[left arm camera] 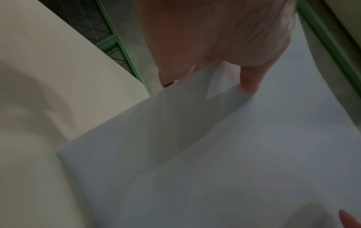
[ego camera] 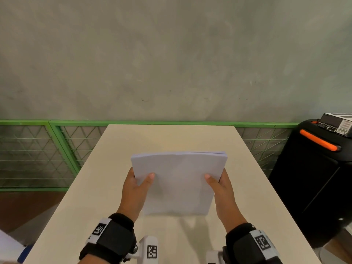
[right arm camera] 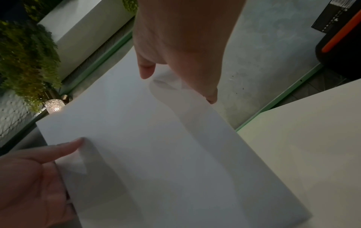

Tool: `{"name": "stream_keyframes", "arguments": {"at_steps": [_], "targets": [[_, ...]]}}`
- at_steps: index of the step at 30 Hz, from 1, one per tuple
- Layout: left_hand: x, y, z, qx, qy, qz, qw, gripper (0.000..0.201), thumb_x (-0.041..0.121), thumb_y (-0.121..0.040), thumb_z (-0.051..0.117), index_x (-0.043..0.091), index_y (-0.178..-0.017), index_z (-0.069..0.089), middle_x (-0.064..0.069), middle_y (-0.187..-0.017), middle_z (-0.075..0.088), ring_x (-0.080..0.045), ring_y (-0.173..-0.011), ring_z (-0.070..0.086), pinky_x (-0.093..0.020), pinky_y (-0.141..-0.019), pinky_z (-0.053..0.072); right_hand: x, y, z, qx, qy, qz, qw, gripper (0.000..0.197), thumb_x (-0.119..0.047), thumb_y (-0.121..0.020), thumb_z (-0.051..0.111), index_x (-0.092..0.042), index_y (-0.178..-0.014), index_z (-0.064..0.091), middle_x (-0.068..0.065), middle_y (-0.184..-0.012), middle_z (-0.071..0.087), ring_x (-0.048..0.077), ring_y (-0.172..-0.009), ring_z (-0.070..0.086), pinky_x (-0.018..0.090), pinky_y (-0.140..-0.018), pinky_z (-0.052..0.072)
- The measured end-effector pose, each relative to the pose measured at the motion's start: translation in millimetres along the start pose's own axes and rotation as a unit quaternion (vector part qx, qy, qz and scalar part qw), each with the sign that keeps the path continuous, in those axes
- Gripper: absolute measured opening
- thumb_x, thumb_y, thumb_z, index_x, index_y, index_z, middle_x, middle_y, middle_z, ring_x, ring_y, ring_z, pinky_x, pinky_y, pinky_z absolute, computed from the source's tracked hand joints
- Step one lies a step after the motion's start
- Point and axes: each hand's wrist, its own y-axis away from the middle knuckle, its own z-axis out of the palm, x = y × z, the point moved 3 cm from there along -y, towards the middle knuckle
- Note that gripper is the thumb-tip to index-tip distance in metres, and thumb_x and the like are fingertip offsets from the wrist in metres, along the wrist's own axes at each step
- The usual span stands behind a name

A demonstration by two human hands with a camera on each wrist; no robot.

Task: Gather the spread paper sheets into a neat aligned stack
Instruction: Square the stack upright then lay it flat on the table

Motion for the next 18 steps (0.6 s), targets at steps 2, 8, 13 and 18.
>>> {"name": "stream_keyframes", "arguments": {"at_steps": [2,8,13,18], "targets": [[-4.5,-0.6,-0.9,-0.004,-0.004,-0.011,1.0,0.052,0.037,-0.058,0.068,0.021,-0.106,0.059,-0.006,-0.105,0.067,-0.024,-0.095,0.064,-0.035,-0.081,0.048,5.7,-0.5,-0.9,0.004,0.0,0.01,1.0,0.056,-0.024,-0.071,0.062,-0.02,-0.126,0.051,0.009,-0.119,0.063,0.025,-0.106,0.062,0.034,-0.081,0.05],[-18.9,-2.0,-4.9,-0.009,-0.026,-0.038,0.999,0.033,0.017,-0.069,0.062,0.023,-0.102,0.059,-0.007,-0.101,0.067,-0.03,-0.098,0.061,-0.038,-0.087,0.048,18.9,-6.2,-6.1,0.028,0.088,0.033,0.995,0.04,-0.011,-0.077,0.052,-0.015,-0.117,0.051,0.011,-0.113,0.062,0.03,-0.105,0.058,0.038,-0.085,0.048],[-36.0,-2.9,-7.6,-0.02,-0.061,-0.048,0.997,0.031,0.008,-0.082,0.058,0.017,-0.112,0.057,-0.011,-0.109,0.067,-0.031,-0.103,0.061,-0.033,-0.082,0.048,30.5,-3.2,-6.4,0.028,0.208,0.036,0.977,0.027,0.001,-0.093,0.036,-0.015,-0.113,0.046,-0.005,-0.093,0.055,0.022,-0.095,0.051,0.028,-0.082,0.037],[-45.8,-3.9,-5.9,-0.028,-0.101,-0.053,0.993,0.032,-0.002,-0.09,0.048,0.016,-0.116,0.051,-0.002,-0.102,0.062,-0.02,-0.095,0.058,-0.016,-0.071,0.044,45.5,2.1,-12.5,0.015,0.312,0.047,0.949,0.033,-0.003,-0.096,0.032,-0.003,-0.127,0.044,0.003,-0.103,0.051,0.019,-0.094,0.048,0.024,-0.083,0.034]]}}
